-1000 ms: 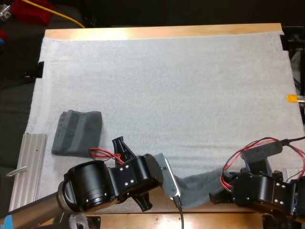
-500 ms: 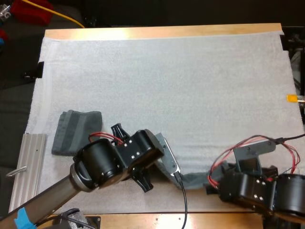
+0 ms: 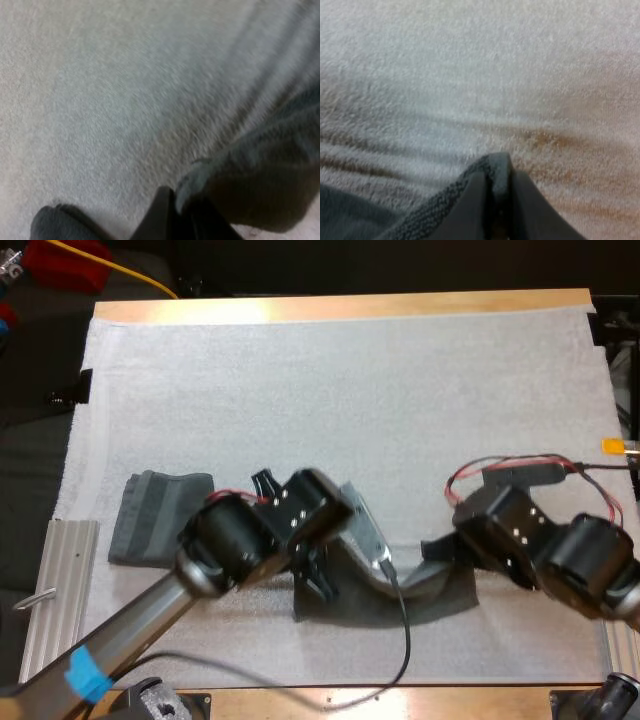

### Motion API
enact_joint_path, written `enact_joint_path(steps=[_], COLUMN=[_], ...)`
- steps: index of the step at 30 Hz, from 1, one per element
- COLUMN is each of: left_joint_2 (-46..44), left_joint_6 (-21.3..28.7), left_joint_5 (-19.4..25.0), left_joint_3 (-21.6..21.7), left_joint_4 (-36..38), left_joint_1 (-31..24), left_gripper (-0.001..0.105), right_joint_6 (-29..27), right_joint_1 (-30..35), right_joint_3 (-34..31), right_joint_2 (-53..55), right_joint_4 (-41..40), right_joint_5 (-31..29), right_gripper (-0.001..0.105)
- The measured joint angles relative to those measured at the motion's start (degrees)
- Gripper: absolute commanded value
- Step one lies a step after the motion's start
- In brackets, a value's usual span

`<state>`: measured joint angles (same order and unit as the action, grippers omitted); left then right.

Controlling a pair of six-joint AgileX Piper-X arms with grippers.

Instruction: Pick towel from pile, fold and stack

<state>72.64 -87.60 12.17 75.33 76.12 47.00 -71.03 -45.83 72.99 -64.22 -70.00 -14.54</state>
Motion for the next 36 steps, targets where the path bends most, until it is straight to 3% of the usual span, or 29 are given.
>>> enact_joint_path(steps=[11,22,26,36], left_joint_2=[5.7,14.1,16.2,23.6], left_joint_6=[5.2,6.6,6.6,3.5], left_joint_5=[-11.0,-12.2,-15.3,-15.6], left_joint_3=[-0.1,-0.1,-0.1,-0.1], left_joint_4=[-6.4,-13.4,-14.9,-19.2], left_joint_1=[-12.2,-18.4,-20.4,-21.9], left_gripper=[0.000,0.000,0.000,0.000], right_joint_6=[-0.4,3.6,6.4,14.9], right_joint_1=[11.5,19.8,22.0,26.3], right_joint_3=[0.0,0.0,0.0,0.0], right_joint_2=[-8.7,-18.0,-20.7,-26.7], right_joint_4=[9.9,15.6,17.9,24.4], right_joint_5=[10.2,20.3,23.3,29.3], right_gripper=[0.002,0.002,0.002,0.002])
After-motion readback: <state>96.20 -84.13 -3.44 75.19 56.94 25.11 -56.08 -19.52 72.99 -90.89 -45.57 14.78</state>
